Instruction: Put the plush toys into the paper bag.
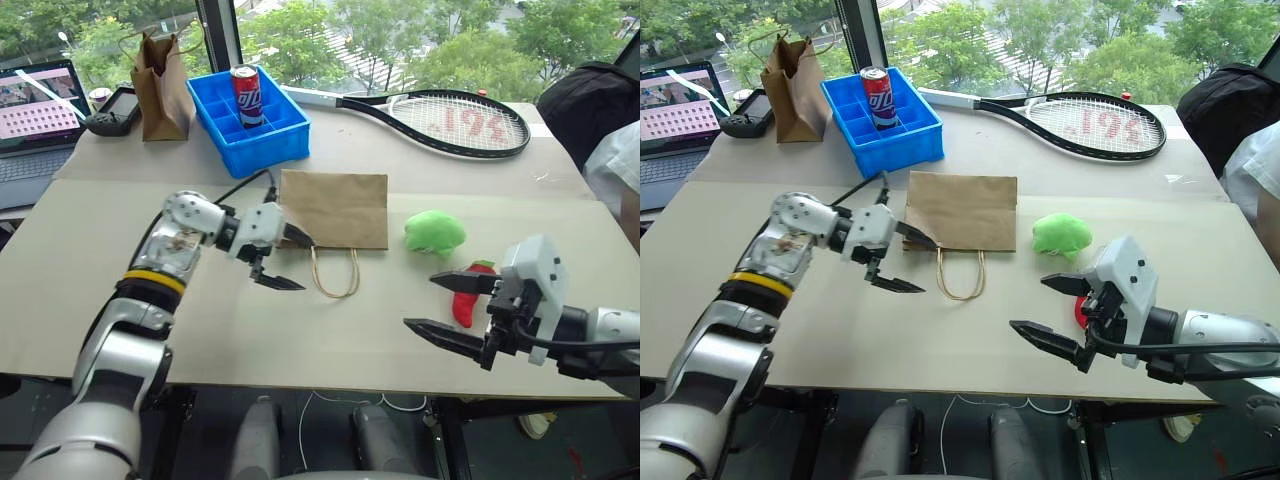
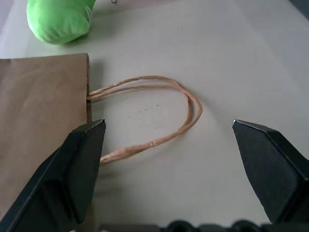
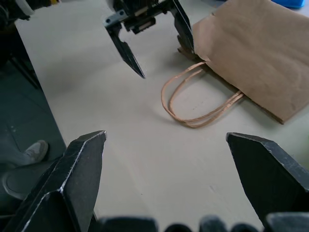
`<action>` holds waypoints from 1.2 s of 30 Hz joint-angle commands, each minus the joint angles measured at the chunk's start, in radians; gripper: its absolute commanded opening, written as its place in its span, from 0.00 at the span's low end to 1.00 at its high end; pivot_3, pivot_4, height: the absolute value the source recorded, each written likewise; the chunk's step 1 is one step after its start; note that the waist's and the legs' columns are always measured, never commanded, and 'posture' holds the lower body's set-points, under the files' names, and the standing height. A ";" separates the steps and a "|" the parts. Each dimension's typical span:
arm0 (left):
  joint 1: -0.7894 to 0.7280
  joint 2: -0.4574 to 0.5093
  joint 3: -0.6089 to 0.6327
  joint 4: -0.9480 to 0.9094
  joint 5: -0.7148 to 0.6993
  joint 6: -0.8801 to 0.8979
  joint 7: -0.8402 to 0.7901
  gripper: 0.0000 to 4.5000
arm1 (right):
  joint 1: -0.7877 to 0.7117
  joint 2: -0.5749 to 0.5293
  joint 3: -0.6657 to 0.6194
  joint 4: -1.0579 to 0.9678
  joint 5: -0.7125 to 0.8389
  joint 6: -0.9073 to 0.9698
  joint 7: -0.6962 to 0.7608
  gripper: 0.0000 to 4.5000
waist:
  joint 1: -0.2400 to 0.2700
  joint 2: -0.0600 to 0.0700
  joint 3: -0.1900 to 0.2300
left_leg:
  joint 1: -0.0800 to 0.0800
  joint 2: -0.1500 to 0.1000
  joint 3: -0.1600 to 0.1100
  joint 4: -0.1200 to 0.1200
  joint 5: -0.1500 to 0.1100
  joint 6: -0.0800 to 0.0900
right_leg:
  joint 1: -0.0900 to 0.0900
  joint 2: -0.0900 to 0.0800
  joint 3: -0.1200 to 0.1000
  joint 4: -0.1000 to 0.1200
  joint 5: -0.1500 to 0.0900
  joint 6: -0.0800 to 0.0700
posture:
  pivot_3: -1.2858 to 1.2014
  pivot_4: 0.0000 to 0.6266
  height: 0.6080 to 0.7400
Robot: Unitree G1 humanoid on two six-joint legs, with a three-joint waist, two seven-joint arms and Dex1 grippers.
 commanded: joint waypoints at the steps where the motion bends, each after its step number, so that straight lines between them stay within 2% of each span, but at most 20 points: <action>1: -0.073 -0.043 -0.009 0.161 0.066 -0.145 0.035 1.00 | 0.014 0.003 -0.040 -0.030 0.013 0.004 -0.047 0.98 | -0.003 0.000 0.000 | 0.000 0.000 0.000 0.000 0.000 0.000 | 0.000 0.000 0.000 0.000 0.000 0.000 | 0.52 0.24 0.42; 6: -0.112 -0.092 -0.018 0.284 0.112 -0.247 0.033 1.00 | 0.074 0.006 -0.082 -0.047 0.001 0.004 -0.080 0.98 | -0.004 0.000 0.000 | -0.001 0.000 -0.001 0.000 0.000 0.000 | -0.001 0.000 0.000 0.000 0.000 0.000 | 0.52 0.24 0.42; 9: -0.130 -0.114 -0.007 0.324 0.105 -0.241 0.000 0.84 | 0.100 0.008 -0.102 -0.056 -0.008 0.001 -0.091 1.00 | -0.003 -0.001 0.000 | -0.001 0.000 -0.001 0.000 0.000 0.000 | 0.000 0.000 0.000 0.000 0.000 0.001 | 0.52 0.24 0.42; 11: -0.141 -0.125 0.006 0.345 0.097 -0.235 -0.017 0.68 | 0.113 0.010 -0.111 -0.061 -0.013 -0.003 -0.094 1.00 | -0.003 -0.001 0.000 | -0.001 0.000 -0.001 0.000 0.000 0.000 | 0.000 0.000 0.000 0.000 0.000 0.001 | 0.52 0.24 0.42; 13: -0.149 -0.137 0.026 0.361 0.078 -0.212 -0.040 0.55 | 0.120 0.012 -0.115 -0.063 -0.019 -0.006 -0.096 1.00 | -0.003 -0.001 0.000 | -0.001 0.000 -0.001 0.001 0.000 0.000 | 0.000 0.000 0.000 0.000 0.000 0.001 | 0.52 0.24 0.42; 19: -0.170 -0.149 0.077 0.378 0.048 -0.151 -0.086 0.05 | 0.120 0.012 -0.107 -0.057 -0.042 -0.011 -0.094 1.00 | -0.006 -0.001 0.000 | -0.001 0.000 -0.001 0.000 0.000 0.000 | 0.000 0.000 0.000 0.000 0.000 0.001 | 0.52 0.24 0.42; 20: -0.176 -0.151 0.091 0.372 0.030 -0.119 -0.091 0.02 | 0.121 0.013 -0.105 -0.058 -0.039 -0.010 -0.091 1.00 | -0.006 -0.001 0.000 | -0.001 0.000 -0.001 0.000 0.000 0.000 | 0.000 0.000 0.000 0.000 0.000 0.001 | 0.52 0.24 0.42; 25: -0.195 -0.139 0.135 0.281 -0.075 0.083 -0.093 0.02 | 0.124 0.027 -0.079 -0.069 -0.014 -0.005 -0.098 1.00 | -0.005 -0.001 0.000 | -0.001 0.000 -0.002 0.000 0.000 0.000 | 0.000 0.000 -0.001 0.000 0.000 0.001 | 0.52 0.24 0.42; 29: -0.114 -0.107 0.170 -0.029 -0.182 0.404 -0.072 0.02 | 0.094 0.079 0.026 -0.081 -0.031 -0.006 -0.169 1.00 | -0.008 -0.001 0.000 | -0.002 0.000 -0.003 0.000 0.000 0.000 | 0.000 0.000 -0.002 0.000 0.000 0.001 | 0.52 0.24 0.42; 34: 0.004 -0.088 0.201 -0.382 -0.300 0.812 0.051 0.02 | -0.005 0.193 0.209 -0.046 -0.128 -0.015 -0.256 1.00 | -0.011 0.000 0.000 | 0.000 0.001 -0.003 0.000 0.001 0.001 | 0.001 0.001 -0.001 0.001 0.000 0.001 | 0.52 0.24 0.42; 35: 0.021 -0.083 0.204 -0.431 -0.320 0.875 0.071 0.00 | -0.025 0.221 0.243 -0.032 -0.162 -0.021 -0.272 0.89 | -0.011 0.000 0.000 | 0.001 0.001 -0.003 0.000 0.001 0.001 | 0.001 0.001 -0.001 0.002 0.000 0.001 | 0.52 0.24 0.42; 36: 0.037 -0.076 0.203 -0.472 -0.334 0.923 0.087 0.00 | -0.047 0.256 0.277 -0.013 -0.206 -0.035 -0.288 0.84 | -0.009 0.000 0.000 | 0.001 0.001 -0.003 0.000 0.001 0.001 | 0.001 0.001 -0.001 0.002 0.000 0.001 | 0.52 0.24 0.42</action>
